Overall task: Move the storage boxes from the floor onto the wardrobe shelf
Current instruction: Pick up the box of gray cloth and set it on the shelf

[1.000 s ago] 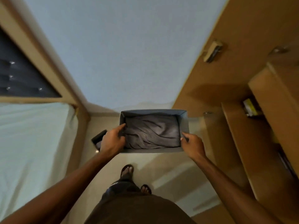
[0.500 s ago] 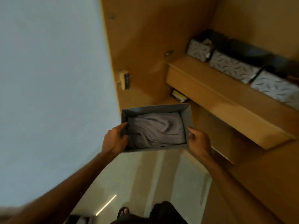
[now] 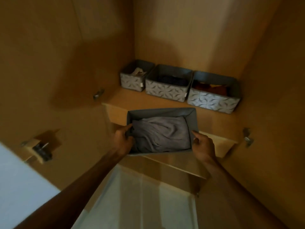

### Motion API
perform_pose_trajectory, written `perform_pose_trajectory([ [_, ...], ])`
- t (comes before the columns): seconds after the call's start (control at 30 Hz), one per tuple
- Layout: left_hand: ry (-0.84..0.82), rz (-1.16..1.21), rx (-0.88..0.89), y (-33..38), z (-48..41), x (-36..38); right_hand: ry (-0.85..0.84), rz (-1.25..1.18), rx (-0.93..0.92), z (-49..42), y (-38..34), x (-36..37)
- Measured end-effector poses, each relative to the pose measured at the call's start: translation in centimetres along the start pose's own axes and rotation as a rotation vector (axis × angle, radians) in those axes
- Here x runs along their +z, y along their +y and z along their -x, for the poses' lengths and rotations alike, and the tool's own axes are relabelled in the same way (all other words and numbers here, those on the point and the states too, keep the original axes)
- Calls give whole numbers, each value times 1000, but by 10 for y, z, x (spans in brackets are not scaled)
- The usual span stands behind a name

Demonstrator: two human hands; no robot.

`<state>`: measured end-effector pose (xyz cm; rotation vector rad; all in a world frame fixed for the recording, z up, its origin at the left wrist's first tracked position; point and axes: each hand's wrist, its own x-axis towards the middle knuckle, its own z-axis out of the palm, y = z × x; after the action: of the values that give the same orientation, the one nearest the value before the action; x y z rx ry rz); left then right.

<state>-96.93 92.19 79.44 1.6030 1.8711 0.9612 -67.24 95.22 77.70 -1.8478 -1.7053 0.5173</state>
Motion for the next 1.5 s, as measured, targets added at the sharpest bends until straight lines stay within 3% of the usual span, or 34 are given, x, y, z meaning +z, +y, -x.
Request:
perform_pose_trajectory([
  [0.27, -83, -130, 139, 57, -107, 67, 129, -1, 117, -79, 43, -47],
  [0.53, -241, -166, 227, 113, -198, 134, 143, 75, 296, -139, 68, -83],
  [0.77, -394, -3, 173, 120, -243, 164, 187, 84, 426, -165, 83, -92],
  [0.9, -584, -96, -104, 127, -243, 154, 214, 71, 481, -164, 98, -87],
  [0.97, -668, -92, -153, 131, -243, 154, 209, 49, 499, -164, 104, -86],
  [1.2, -526, 146, -37, 136, -242, 187, 276, 77, 453, -165, 110, -95],
  [1.5, -497, 48, 75, 129, -237, 202, 320, 65, 430, -159, 120, -93],
])
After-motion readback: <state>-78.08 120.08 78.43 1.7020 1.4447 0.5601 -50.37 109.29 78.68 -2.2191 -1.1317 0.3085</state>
